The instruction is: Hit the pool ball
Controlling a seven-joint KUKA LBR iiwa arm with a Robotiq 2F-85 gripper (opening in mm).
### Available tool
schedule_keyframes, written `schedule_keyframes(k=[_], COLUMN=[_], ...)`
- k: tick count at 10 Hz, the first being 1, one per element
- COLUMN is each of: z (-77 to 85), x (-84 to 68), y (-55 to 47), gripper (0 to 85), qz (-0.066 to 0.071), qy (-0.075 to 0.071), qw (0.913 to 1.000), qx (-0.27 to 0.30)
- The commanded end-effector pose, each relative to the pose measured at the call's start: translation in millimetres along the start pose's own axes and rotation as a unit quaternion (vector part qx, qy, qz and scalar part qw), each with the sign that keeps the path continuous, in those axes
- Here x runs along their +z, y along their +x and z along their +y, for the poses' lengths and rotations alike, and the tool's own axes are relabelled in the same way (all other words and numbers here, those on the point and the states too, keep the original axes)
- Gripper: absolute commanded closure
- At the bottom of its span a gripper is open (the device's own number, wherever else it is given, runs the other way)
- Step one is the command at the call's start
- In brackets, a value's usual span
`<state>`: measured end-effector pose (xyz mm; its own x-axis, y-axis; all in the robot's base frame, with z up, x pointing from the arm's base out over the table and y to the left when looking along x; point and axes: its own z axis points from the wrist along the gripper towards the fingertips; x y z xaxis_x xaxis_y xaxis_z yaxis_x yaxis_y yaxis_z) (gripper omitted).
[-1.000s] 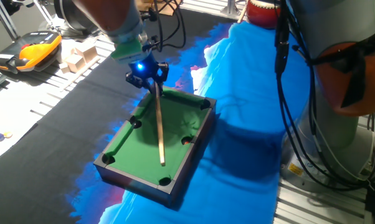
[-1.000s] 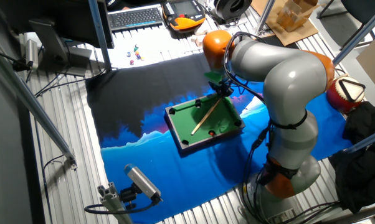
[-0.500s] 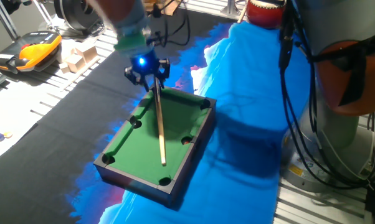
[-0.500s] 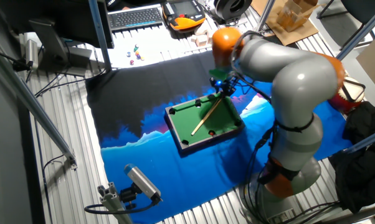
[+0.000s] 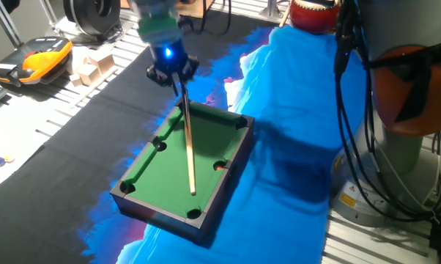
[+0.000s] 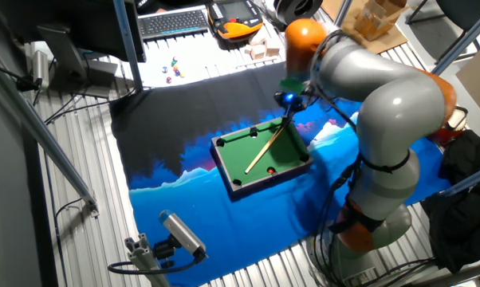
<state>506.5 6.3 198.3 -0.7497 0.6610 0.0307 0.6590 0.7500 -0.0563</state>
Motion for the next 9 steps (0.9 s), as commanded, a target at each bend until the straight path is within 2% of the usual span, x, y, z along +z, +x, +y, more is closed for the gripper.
schedule_keyframes(k=[1, 2, 4, 7, 9], z=[-5.6, -9.5, -13.3, -18.1, -20.7], x=[-19.4, -25.3, -31.0, -35.8, -39.5], y=[-3.3, -5.9, -7.8, -6.2, -6.8], gripper=[85.0, 85.0, 85.0, 85.0, 85.0], qz=[0.001, 0.0, -0.01, -0.018, -0.023], qy=[0.0, 0.002, 0.017, 0.019, 0.024], qw=[0.9997, 0.9989, 0.9958, 0.9882, 0.9864], qx=[-0.026, -0.046, -0.089, -0.151, -0.161])
